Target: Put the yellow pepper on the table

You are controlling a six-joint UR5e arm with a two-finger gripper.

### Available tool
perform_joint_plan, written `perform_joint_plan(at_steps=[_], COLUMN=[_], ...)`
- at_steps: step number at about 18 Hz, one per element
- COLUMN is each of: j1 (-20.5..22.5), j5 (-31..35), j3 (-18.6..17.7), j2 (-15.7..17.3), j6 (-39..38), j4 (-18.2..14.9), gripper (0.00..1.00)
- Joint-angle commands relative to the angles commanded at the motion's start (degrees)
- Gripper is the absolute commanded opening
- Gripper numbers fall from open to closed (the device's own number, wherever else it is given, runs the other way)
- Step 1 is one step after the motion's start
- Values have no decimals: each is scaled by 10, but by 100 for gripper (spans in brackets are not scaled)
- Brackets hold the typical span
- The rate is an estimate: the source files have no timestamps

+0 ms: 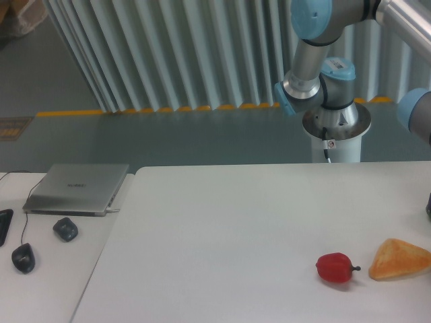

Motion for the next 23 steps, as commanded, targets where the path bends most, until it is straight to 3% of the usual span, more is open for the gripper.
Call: perform_joint_plan(at_steps=[6, 8, 10, 13, 18, 20, 23], j1=[0, 4, 2, 17, 54, 70, 74], j5=[6, 67, 167, 169, 154, 153, 155], j3=[0, -7, -8, -11, -20, -15, 18], j2=[0, 7, 7, 16, 9, -10, -48], j6=[-4, 6, 96, 154, 204, 229, 240], j4=[-1, -5, -9, -7, 42, 70, 83], gripper=[100, 100, 100, 100, 100, 100, 100])
